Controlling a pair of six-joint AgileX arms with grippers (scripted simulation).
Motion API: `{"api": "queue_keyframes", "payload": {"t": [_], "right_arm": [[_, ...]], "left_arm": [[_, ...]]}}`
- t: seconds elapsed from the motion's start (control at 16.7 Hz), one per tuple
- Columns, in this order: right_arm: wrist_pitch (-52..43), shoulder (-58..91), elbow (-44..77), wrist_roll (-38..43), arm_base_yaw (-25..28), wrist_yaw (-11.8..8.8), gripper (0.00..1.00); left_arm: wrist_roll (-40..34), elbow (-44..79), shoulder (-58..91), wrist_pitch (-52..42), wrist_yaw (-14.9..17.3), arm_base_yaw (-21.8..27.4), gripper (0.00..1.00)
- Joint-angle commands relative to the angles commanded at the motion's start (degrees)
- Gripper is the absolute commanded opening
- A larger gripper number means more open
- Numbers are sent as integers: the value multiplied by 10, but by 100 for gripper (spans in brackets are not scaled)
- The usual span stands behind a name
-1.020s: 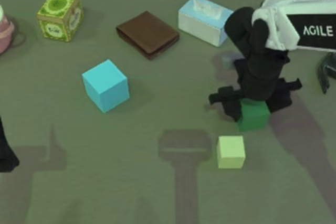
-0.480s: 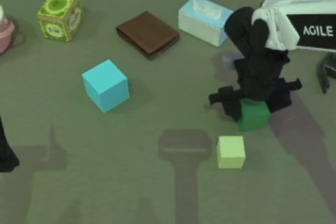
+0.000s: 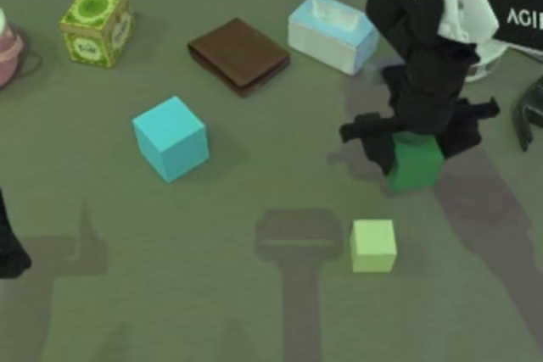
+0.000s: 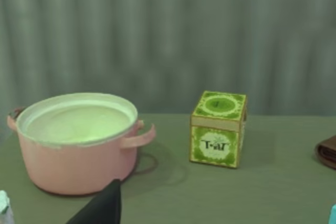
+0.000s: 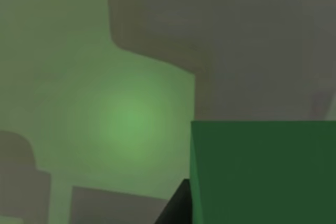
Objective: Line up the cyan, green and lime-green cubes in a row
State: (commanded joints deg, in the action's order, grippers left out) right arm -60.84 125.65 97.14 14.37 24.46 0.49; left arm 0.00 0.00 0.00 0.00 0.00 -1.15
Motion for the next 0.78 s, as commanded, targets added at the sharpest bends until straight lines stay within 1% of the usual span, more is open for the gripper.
{"api": "queue_keyframes", "payload": {"t": [0.18,0.36,0.48,0.6,0.78], "right_arm": [[-29,-15,20,0,1,0,0],[-28,-13,18,1,-3,-1,0],[-29,-13,19,9,5,0,0],[-34,-15,20,41,30,0,0],[-44,-24,17,133,86,2,0]], "left_arm": [[0,0,0,0,0,0,100],[0,0,0,0,0,0,100],[0,0,0,0,0,0,100],[0,0,0,0,0,0,100],[0,0,0,0,0,0,100]]}}
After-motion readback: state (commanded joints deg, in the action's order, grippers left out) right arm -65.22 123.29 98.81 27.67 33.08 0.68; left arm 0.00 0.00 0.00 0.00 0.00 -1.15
